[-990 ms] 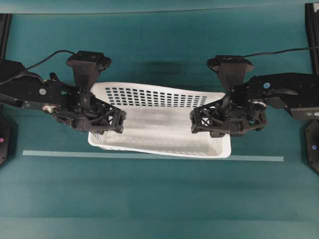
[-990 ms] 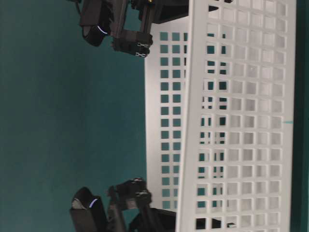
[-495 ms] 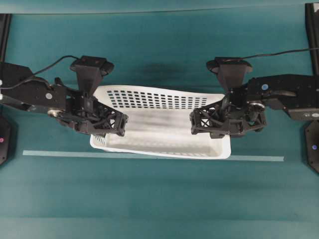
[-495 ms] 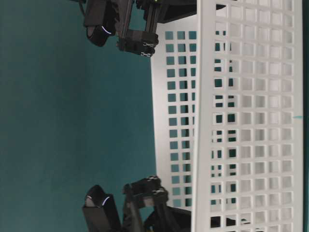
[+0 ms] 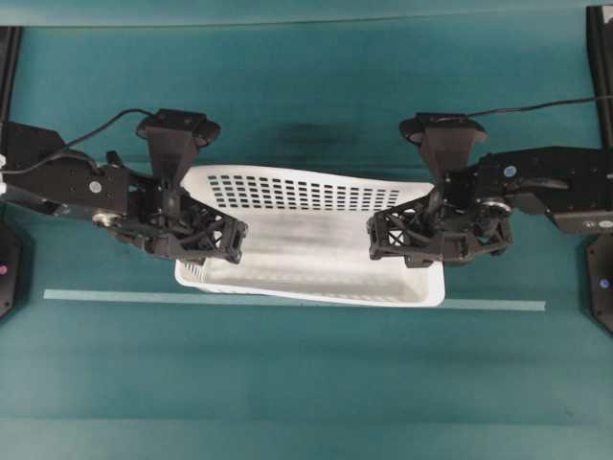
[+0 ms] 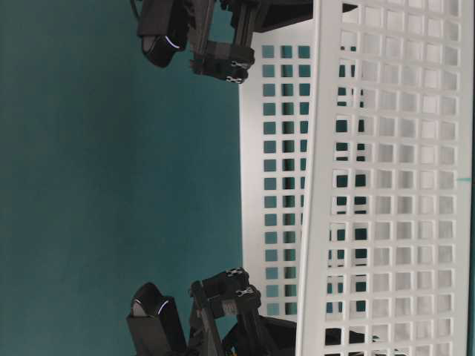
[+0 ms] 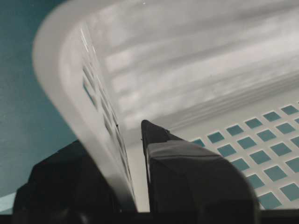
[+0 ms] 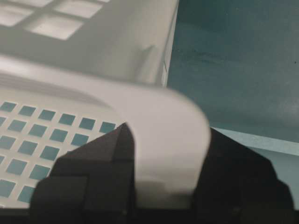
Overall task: Lift the white basket with both hands.
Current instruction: 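Set the basket down and open both grippers off the rims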
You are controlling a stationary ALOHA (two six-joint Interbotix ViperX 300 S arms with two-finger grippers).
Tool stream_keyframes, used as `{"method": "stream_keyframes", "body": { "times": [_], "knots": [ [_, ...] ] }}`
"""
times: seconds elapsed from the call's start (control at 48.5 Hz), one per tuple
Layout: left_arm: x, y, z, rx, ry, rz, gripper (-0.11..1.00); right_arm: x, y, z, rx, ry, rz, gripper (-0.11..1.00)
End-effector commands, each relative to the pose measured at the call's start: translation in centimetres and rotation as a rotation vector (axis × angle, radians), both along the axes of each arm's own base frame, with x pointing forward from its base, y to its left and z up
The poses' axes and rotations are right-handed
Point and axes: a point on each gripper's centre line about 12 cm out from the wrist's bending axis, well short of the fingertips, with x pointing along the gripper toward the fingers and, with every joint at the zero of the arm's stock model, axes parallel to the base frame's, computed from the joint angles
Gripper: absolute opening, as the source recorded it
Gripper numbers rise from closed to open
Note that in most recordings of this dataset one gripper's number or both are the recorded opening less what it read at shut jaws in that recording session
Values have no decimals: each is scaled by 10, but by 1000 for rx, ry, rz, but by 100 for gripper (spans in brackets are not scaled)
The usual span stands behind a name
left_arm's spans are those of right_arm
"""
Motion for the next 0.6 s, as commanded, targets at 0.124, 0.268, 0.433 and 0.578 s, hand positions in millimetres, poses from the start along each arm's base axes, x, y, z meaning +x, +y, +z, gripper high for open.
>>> {"method": "stream_keyframes", "body": {
  "times": [0.124, 0.268, 0.433, 0.578],
  "knots": [
    [14, -9, 8, 15, -66, -45, 6, 22, 8, -11, -31, -77, 71, 18],
    [14, -9, 8, 13, -68, -44, 6, 24, 7, -13, -35, -90, 67, 18],
    [14, -9, 7, 13, -70, -46, 6, 19, 8, -16, -32, -81, 64, 18],
    [14, -9, 7, 15, -68, -48, 6, 17, 7, -18, -35, -90, 62, 18]
  ]
}}
